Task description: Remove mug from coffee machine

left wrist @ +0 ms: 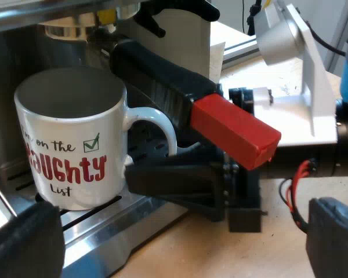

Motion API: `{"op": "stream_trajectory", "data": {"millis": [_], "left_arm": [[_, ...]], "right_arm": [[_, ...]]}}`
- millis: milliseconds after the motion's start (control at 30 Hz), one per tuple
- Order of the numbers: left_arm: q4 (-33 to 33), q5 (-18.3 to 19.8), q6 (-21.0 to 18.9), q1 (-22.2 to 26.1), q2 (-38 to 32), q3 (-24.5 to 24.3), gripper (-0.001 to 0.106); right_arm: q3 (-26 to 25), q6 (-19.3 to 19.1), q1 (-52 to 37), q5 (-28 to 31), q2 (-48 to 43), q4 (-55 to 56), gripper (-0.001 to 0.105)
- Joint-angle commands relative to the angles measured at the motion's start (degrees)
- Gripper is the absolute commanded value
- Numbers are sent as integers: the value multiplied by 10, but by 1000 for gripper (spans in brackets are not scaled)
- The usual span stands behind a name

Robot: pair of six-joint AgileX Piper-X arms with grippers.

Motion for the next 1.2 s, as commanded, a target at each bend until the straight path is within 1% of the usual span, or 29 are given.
{"op": "stream_trajectory", "data": {"millis": [33, 167, 233, 267, 300, 333, 367, 400, 433, 500, 700, 1033, 1133, 1200], "left_arm": [[-9, 4, -2, -3, -1, -3, 85], [-9, 4, -2, -3, -1, -3, 85], [-9, 4, -2, -3, -1, -3, 85], [-9, 4, -2, -3, -1, -3, 85], [-9, 4, -2, -3, -1, -3, 85], [-9, 4, -2, -3, -1, -3, 85], [-9, 4, -2, -3, -1, -3, 85], [-9, 4, -2, -3, -1, -3, 85], [-9, 4, -2, -3, -1, -3, 85], [-9, 4, -2, -3, -1, -3, 85], [-9, 4, -2, -3, -1, -3, 85], [-9, 4, -2, -3, -1, -3, 85], [-9, 4, -2, -3, -1, -3, 85], [-9, 4, -2, -3, -1, -3, 85]], "right_arm": [[-10, 1, -3, -2, 2, -7, 71], [-12, 10, -3, -2, 3, 1, 71], [-12, 10, -3, -2, 3, 1, 68], [-12, 10, -3, -2, 3, 1, 61], [-12, 10, -3, -2, 3, 1, 51], [-12, 10, -3, -2, 3, 1, 51], [-12, 10, -3, -2, 3, 1, 37], [-12, 10, -3, -2, 3, 1, 27], [-12, 10, -3, -2, 3, 1, 21], [-12, 10, -3, -2, 3, 1, 1], [-12, 7, 3, -3, -6, 9, 0], [-6, 6, 6, -2, -84, 145, 0], [2, 6, 6, -2, -103, 164, 0], [21, 9, 6, 5, -139, 180, 0]]}}
